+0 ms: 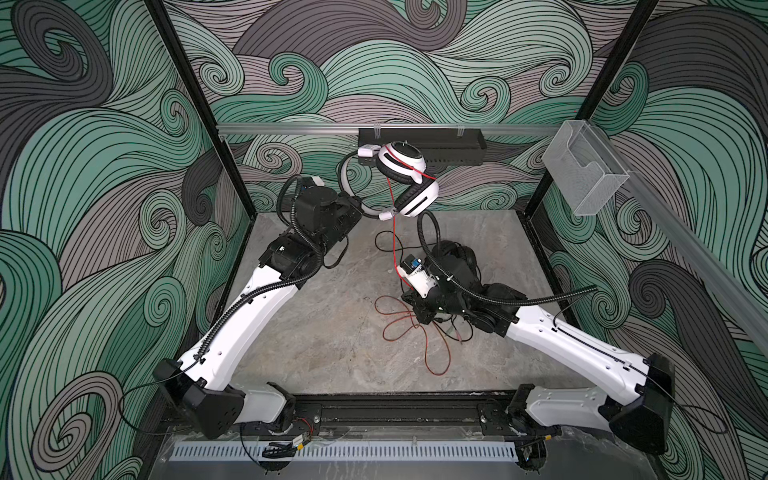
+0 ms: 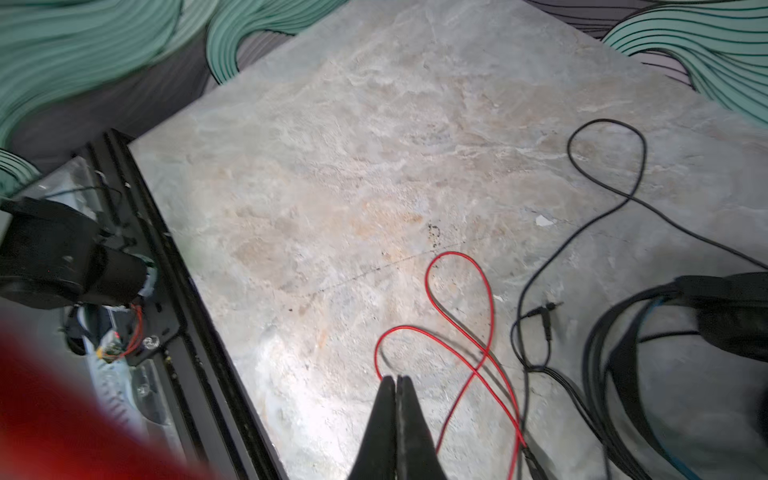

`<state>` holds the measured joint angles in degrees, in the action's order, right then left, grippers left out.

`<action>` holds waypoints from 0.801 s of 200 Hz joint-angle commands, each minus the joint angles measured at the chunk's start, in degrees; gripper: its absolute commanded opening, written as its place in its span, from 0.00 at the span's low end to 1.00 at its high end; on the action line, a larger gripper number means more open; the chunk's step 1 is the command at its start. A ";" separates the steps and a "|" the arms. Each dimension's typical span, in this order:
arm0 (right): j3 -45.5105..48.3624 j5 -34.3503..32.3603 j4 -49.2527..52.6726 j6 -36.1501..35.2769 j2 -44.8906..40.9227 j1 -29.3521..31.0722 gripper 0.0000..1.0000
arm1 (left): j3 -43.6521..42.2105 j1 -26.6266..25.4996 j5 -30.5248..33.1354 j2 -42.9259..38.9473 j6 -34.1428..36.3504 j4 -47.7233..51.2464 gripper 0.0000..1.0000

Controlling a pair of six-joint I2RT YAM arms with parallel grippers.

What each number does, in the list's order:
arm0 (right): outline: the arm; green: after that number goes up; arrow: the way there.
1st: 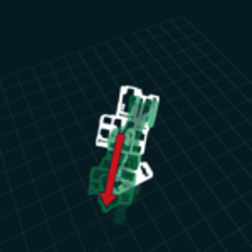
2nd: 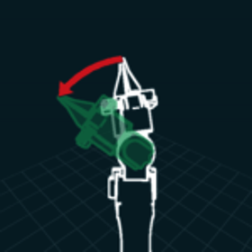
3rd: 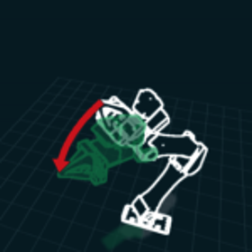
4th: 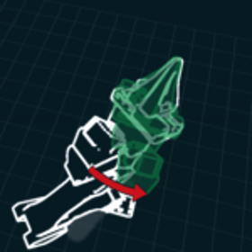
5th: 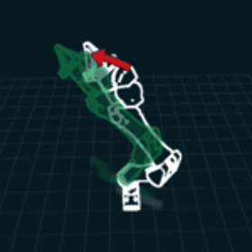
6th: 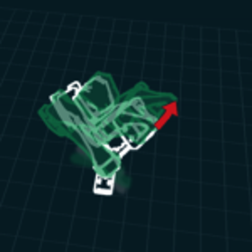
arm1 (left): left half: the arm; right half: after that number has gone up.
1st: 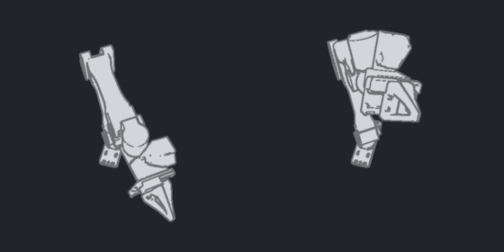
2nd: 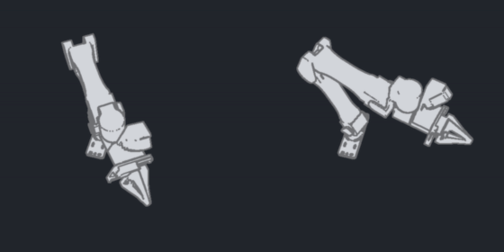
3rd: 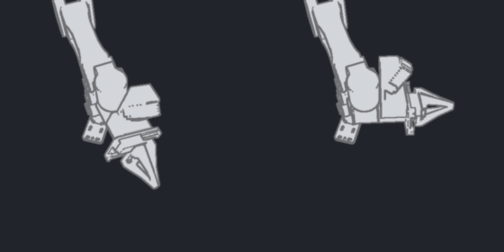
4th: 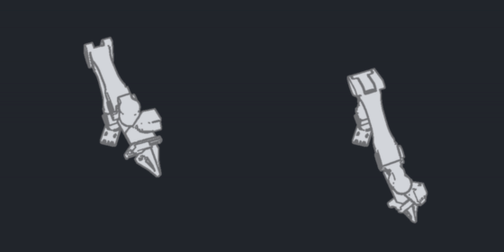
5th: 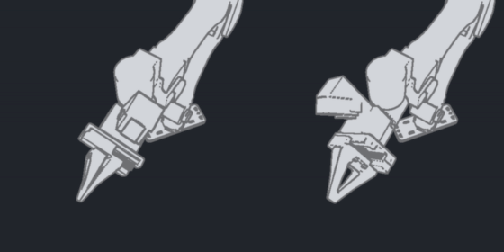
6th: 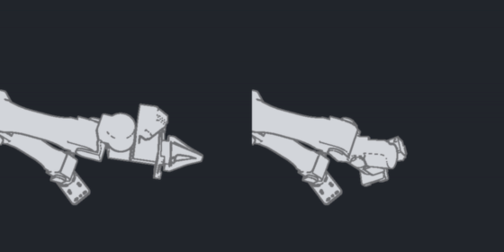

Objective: Wrap the headphones

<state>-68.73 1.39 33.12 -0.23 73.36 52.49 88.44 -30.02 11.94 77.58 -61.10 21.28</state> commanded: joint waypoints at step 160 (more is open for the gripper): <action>-51.76 -37.68 37.73 -25.36 17.44 10.07 0.00 | -11.16 -7.25 21.05 -8.52 54.42 7.70 0.00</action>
<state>-119.42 -31.59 68.95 -23.68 92.60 63.44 77.32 -37.28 33.41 72.97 -13.89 29.50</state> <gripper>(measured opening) 0.048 0.060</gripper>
